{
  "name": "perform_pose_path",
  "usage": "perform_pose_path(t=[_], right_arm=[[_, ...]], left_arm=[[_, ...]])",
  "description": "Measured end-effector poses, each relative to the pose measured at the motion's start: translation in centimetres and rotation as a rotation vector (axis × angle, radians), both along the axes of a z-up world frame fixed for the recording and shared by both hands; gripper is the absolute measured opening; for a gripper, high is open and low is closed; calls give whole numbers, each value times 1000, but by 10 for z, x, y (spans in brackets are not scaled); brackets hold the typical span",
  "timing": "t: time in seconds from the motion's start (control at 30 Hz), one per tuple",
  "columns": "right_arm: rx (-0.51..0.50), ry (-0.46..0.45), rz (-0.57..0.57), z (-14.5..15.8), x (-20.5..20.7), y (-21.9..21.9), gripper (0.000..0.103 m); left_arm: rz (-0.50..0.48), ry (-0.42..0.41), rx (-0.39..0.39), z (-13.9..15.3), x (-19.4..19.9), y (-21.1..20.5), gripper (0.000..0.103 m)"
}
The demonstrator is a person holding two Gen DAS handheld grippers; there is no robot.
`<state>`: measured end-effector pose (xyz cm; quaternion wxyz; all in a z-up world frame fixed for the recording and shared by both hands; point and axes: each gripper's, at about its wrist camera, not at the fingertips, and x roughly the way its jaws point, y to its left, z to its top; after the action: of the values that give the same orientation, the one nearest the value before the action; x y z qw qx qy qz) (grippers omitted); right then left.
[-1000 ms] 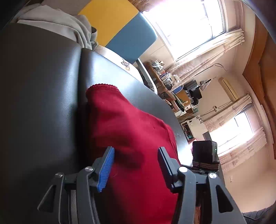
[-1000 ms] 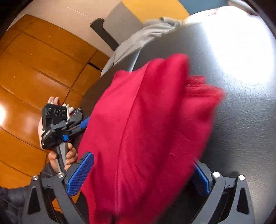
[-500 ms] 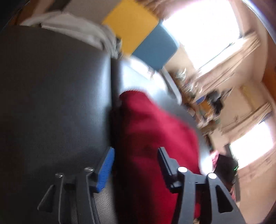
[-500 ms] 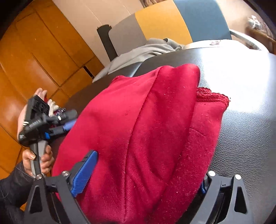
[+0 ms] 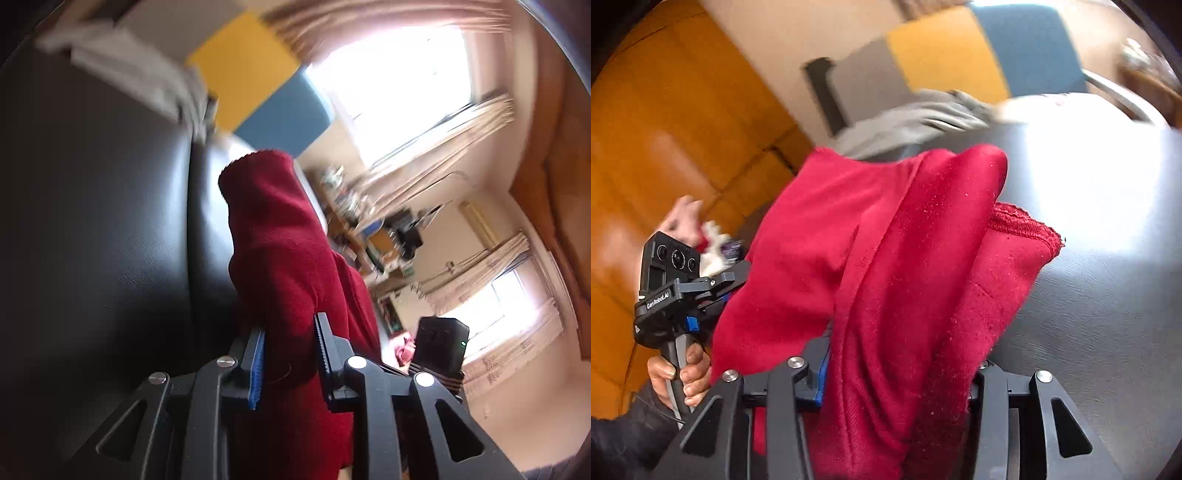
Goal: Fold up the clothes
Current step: 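Grasp the folded sweater with both grippers and lift it off the table, then carry the sweater with both grippers and lower it onto the folded clothes stack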
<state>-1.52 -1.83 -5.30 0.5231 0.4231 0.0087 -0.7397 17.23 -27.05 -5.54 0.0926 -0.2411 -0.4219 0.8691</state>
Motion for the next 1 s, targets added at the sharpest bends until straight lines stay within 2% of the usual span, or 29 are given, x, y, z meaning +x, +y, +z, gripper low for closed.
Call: perform_pose_path(t=[0.07,0.17,0.3,0.4,0.47,0.53,0.57,0.6,0.67,0.7,0.73,0.77,0.83,0.9,1.0], right_arm=[[-47,21,66,25,19,-23,46],[-138,74,208,74,53,-74,46],[-289,117,438,151,98,-168,46],[-374,127,618,203,138,-256,46],[-400,125,713,226,166,-316,46],[-387,116,791,237,192,-375,48],[-349,111,819,233,203,-405,50],[-296,105,833,225,212,-431,51],[-142,104,831,190,227,-479,53],[-86,92,823,173,230,-496,65],[-92,56,816,163,228,-501,68],[-97,20,809,153,226,-506,71],[-124,-25,807,147,219,-508,74],[-137,-17,803,152,215,-503,81],[-133,19,781,166,212,-497,85]], left_arm=[[60,66,-40,30,40,-12,23],[200,162,-121,87,108,-41,23],[446,261,-256,169,205,-83,23],[632,281,-335,218,269,-113,23],[760,246,-367,238,303,-138,23],[859,172,-373,245,331,-167,23],[900,120,-363,244,341,-184,23],[926,49,-332,234,345,-204,23],[978,-95,-292,205,343,-235,24],[1003,-159,-277,190,342,-248,25],[1026,-210,-266,175,343,-259,27],[1042,-227,-247,163,347,-267,29],[1039,-182,-223,161,357,-271,34],[1032,-182,-251,169,360,-268,36],[1070,-218,-324,188,357,-258,36]])
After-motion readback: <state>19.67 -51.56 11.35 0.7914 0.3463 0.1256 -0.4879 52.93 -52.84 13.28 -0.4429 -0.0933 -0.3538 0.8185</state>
